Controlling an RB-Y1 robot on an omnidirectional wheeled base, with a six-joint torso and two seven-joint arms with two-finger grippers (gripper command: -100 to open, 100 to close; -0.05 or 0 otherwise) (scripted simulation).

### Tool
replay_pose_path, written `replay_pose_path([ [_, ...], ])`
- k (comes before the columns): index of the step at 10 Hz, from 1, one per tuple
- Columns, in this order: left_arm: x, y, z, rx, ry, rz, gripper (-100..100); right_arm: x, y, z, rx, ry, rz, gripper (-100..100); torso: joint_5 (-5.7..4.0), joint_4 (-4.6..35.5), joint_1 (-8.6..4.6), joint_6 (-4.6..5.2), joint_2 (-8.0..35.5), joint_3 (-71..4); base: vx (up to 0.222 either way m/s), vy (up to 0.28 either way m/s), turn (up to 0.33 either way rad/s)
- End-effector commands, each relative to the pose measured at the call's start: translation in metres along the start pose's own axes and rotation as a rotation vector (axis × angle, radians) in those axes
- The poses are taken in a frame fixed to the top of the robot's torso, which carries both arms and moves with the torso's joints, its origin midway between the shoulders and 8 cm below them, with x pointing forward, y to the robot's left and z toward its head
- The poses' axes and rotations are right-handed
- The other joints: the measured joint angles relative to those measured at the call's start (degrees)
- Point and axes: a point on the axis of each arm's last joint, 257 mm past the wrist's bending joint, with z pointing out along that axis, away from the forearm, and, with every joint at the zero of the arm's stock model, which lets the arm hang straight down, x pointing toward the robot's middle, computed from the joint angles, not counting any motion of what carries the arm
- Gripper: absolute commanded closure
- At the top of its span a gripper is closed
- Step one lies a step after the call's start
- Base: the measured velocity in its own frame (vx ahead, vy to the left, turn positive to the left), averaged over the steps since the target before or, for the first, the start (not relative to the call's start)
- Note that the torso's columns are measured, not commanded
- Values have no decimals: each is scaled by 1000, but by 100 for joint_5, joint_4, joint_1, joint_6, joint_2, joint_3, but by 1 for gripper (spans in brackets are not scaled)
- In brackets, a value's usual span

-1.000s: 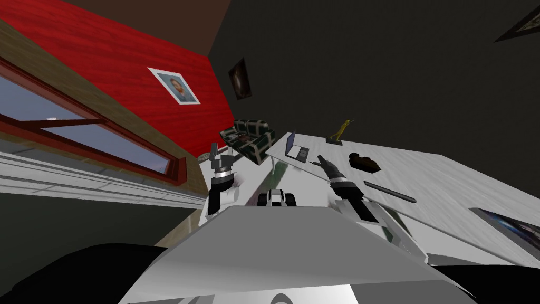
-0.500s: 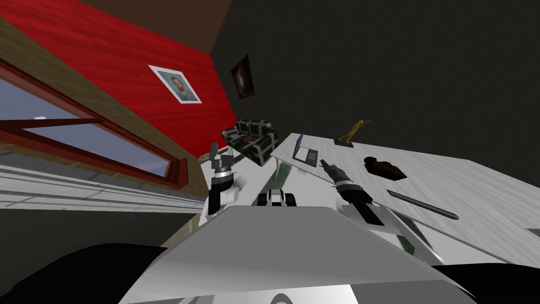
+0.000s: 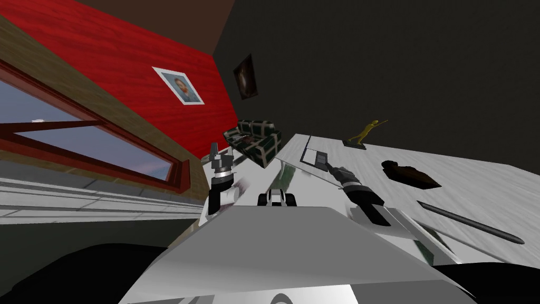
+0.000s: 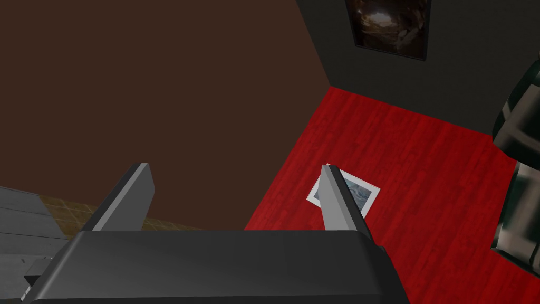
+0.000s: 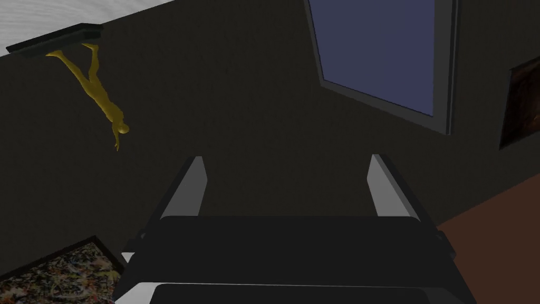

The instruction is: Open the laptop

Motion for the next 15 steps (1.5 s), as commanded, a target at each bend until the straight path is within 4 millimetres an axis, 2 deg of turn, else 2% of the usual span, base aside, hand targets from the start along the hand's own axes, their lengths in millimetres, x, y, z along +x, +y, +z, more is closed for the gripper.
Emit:
replay_pose_path([
  [1, 0, 0, 0, 0, 0, 0, 0, -1, -37, -2, 86, 38, -164, -100, -1, 0, -8, 1, 1, 1, 177, 194, 16],
  [3, 0, 0, 0, 0, 0, 0, 0, -8, -67, -4, 154, 62, -295, -100, -5, 1, -19, 2, 7, 3, 154, 208, 29],
  [4, 0, 0, 0, 0, 0, 0, 0, -8, -68, -4, 160, 63, -295, -100, -9, 6, -30, 1, 21, 13, 77, 121, 5],
  [6, 0, 0, 0, 0, 0, 0, 0, -20, -93, -6, 218, 79, -427, -100, -15, 9, -48, 0, 29, 20, 95, 124, 25],
  [7, 0, 0, 0, 0, 0, 0, 0, -20, -94, -6, 221, 79, -427, -100, -7, 4, -19, 1, 12, 8, 91, 113, -1],
  [9, 0, 0, 0, 0, 0, 0, 0, -35, -117, -8, 281, 87, -548, -100, -8, 3, -27, 0, 11, 7, 99, 128, 21],
  [10, 0, 0, 0, 0, 0, 0, 0, -36, -117, -7, 278, 87, -553, -100, -4, 1, -10, 0, 0, 1, 94, 126, 4],
  [15, 0, 0, 0, 0, 0, 0, 0, -82, -153, -9, 391, 78, -815, -100, -2, 0, -9, 0, 0, 1, 114, 145, 18],
])
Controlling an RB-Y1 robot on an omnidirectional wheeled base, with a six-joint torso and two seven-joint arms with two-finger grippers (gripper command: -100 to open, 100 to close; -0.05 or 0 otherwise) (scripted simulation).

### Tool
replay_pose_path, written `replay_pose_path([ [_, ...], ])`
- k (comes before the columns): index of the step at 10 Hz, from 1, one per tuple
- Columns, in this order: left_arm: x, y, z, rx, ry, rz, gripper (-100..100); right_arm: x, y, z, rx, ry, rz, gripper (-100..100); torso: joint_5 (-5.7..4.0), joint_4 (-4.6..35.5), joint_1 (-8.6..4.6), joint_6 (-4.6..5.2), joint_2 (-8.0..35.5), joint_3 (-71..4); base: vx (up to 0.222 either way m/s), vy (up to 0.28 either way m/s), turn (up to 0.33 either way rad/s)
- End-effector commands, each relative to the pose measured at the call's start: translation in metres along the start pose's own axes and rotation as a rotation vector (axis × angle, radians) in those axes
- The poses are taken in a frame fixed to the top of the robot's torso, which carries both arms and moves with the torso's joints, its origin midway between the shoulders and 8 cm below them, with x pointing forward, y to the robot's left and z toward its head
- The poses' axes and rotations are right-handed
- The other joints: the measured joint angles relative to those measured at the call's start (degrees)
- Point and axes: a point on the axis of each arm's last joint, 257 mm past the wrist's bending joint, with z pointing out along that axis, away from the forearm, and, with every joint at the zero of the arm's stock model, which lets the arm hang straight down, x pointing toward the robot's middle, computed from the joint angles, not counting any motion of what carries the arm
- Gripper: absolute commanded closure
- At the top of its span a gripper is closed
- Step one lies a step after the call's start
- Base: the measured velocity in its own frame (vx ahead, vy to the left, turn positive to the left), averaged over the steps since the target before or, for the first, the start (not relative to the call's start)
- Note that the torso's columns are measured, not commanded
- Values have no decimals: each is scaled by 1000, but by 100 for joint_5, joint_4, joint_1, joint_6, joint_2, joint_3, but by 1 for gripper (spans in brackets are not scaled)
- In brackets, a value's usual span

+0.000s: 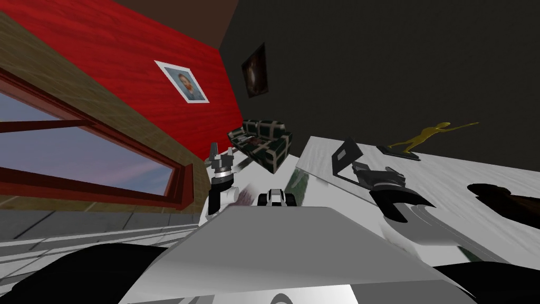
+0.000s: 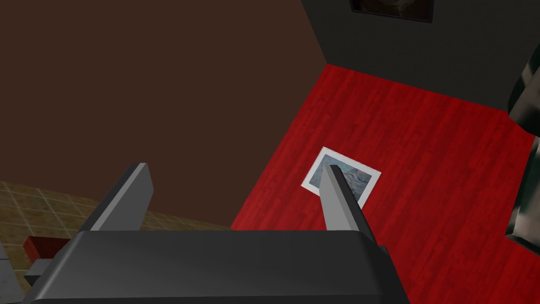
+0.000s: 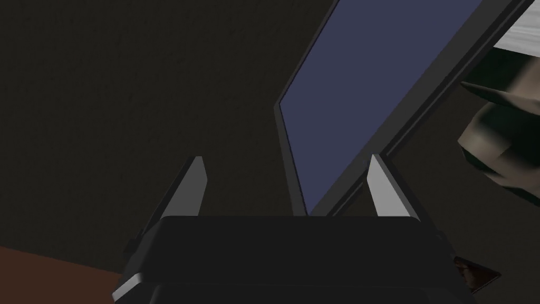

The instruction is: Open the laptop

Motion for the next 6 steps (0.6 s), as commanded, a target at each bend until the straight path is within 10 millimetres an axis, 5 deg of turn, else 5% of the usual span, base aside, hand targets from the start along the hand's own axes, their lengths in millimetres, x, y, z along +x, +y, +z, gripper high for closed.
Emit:
replay_pose_path([
  [1, 0, 0, 0, 0, 0, 0, 0, -8, -19, 4, 39, -7, -75, -100, -3, 0, -14, 1, 4, 1, 72, 86, 3],
  [5, 0, 0, 0, 0, 0, 0, 0, -24, -48, 9, 111, -28, -214, -100, -1, 3, -7, -1, 7, 4, 68, 89, 11],
  [6, 0, 0, 0, 0, 0, 0, 0, -19, -43, 9, 96, -23, -191, -100, 2, 0, -5, -4, -4, -4, 42, 46, 1],
])
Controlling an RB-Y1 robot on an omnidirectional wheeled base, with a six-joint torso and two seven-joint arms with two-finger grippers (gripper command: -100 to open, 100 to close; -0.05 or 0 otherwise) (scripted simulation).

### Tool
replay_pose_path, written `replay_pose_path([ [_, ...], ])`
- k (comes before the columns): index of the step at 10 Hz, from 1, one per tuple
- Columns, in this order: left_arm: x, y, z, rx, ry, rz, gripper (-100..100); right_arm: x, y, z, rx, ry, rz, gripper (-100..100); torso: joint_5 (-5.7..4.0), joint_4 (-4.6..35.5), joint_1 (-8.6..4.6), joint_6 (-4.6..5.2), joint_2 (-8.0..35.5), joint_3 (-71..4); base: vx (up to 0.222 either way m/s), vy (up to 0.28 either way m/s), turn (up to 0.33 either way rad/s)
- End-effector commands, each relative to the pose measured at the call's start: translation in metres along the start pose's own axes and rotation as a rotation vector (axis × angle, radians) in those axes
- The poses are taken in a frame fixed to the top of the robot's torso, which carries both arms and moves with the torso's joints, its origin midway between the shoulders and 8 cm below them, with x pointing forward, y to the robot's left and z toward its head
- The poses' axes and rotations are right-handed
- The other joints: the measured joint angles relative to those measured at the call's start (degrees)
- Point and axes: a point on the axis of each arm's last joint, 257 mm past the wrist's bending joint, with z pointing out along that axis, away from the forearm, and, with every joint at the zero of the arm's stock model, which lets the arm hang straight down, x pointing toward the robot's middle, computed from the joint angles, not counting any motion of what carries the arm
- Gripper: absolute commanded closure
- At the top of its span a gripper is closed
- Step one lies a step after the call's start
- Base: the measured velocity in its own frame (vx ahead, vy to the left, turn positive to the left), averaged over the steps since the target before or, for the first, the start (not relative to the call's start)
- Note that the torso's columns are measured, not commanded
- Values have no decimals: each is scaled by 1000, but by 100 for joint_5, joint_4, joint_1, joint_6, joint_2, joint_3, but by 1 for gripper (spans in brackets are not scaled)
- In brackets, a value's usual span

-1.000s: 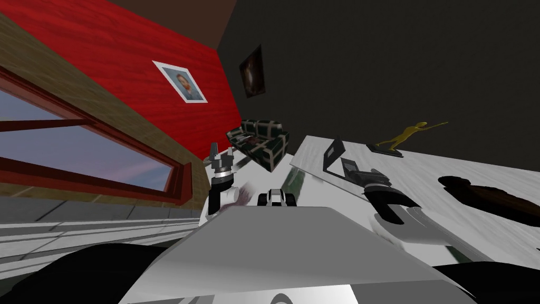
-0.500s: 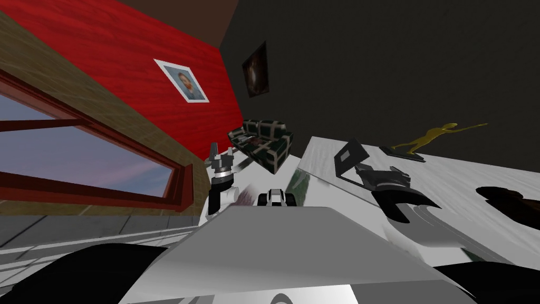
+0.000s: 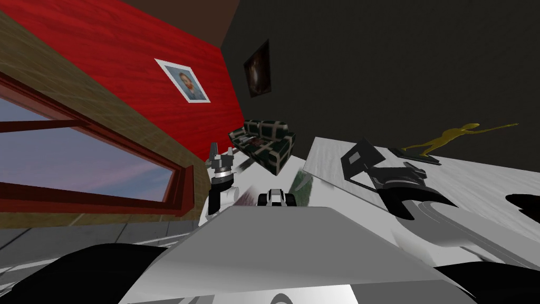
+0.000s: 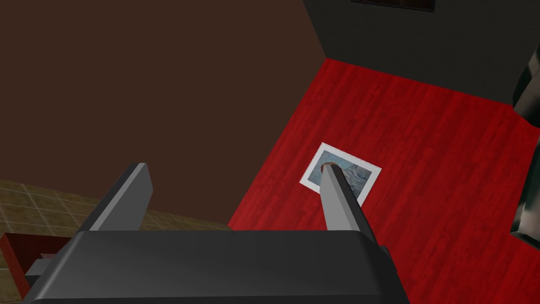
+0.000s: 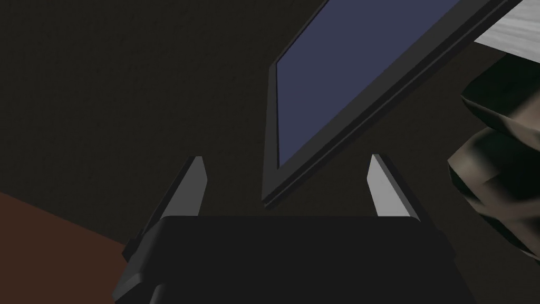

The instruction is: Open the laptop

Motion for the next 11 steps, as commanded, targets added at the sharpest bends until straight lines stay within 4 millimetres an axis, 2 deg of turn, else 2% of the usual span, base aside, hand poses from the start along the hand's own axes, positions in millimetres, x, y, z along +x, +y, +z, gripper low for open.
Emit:
replay_pose_path([
  [1, 0, 0, 0, 0, 0, 0, 0, -4, -5, 1, 4, -2, -6, -100, -8, 3, -20, 4, 17, 10, 89, -36, -13],
  [2, 0, 0, 0, 0, 0, 0, 0, -2, -3, 1, 3, -1, -5, -100, -16, 2, -44, 5, 8, 7, 57, -26, 1],
  [3, 0, 0, 0, 0, 0, 0, 0, -2, -4, 1, 4, -1, -5, 100, -15, 4, -29, 5, 20, 13, 10, -3, 3],
  [11, 0, 0, 0, 0, 0, 0, 0, -7, 11, 23, 1, -16, 347, 100, -1, 4, -5, 11, 16, 10, -94, -66, 4],
])
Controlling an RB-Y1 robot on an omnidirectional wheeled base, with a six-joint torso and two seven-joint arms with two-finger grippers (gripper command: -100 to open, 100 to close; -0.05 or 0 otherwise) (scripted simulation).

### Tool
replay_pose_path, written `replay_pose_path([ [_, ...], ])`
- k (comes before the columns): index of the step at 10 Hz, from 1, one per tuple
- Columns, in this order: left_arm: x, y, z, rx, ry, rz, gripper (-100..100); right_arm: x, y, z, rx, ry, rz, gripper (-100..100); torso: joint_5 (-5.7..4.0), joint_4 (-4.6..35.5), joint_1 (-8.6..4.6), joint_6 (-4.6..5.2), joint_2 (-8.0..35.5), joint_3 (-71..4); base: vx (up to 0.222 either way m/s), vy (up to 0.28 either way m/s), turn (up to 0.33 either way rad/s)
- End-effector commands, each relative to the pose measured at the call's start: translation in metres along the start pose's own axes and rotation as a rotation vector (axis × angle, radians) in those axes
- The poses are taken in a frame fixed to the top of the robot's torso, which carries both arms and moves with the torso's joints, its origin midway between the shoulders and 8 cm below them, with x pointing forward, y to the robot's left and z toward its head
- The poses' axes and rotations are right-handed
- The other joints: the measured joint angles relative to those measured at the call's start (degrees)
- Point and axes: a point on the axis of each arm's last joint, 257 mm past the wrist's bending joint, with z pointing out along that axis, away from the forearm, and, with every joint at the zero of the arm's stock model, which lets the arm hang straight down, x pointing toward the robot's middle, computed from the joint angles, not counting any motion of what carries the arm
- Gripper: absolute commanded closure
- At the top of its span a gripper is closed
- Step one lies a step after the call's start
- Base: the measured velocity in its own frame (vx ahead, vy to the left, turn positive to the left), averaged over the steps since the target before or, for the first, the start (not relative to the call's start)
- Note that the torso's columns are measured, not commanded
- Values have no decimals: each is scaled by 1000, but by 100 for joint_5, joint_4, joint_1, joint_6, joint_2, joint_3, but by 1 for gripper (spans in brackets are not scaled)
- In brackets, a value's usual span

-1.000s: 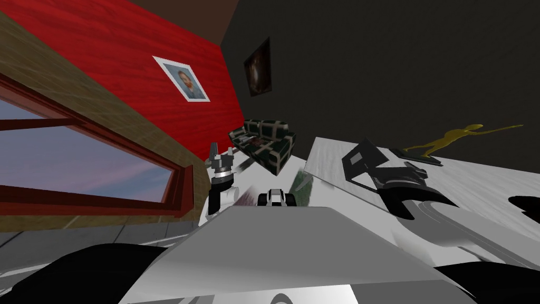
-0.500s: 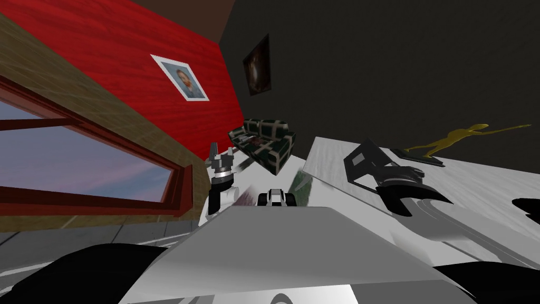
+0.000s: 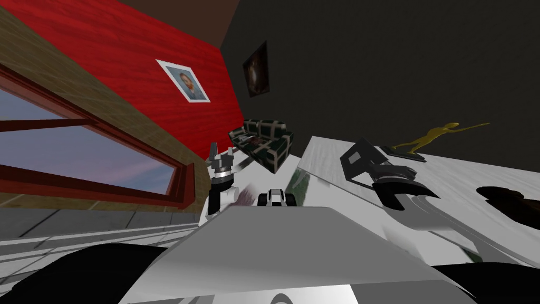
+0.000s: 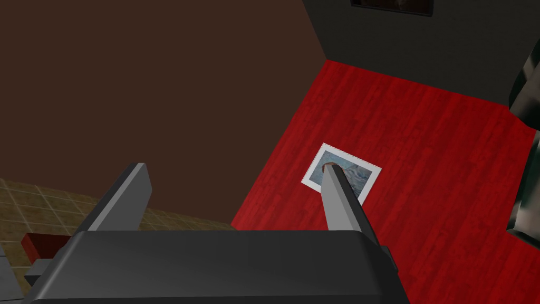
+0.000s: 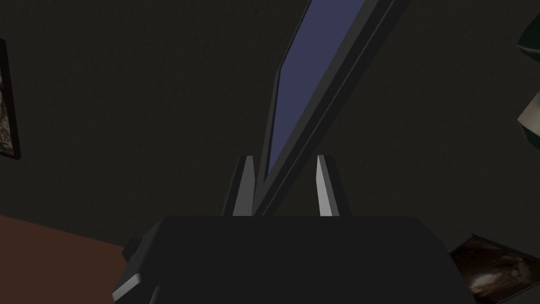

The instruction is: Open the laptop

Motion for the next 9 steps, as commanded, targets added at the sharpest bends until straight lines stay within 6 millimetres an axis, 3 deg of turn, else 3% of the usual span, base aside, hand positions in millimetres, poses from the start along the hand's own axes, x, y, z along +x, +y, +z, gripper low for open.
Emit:
replay_pose_path([
  [1, 0, 0, 0, 0, 0, 0, 0, -2, 6, 7, -4, -6, 106, 100, -1, 2, -5, 1, 1, 2, -73, -65, 2],
  [2, 0, 0, 0, 0, 0, 0, 0, -1, 6, 4, -5, -5, 80, 100, -5, 0, -9, 1, -1, 1, -30, -29, 13],
  [9, 0, 0, 0, 0, 0, 0, 0, 19, 27, 25, -2, -13, 326, 100, -45, -18, -70, 27, -15, -2, -64, -45, 0],
])
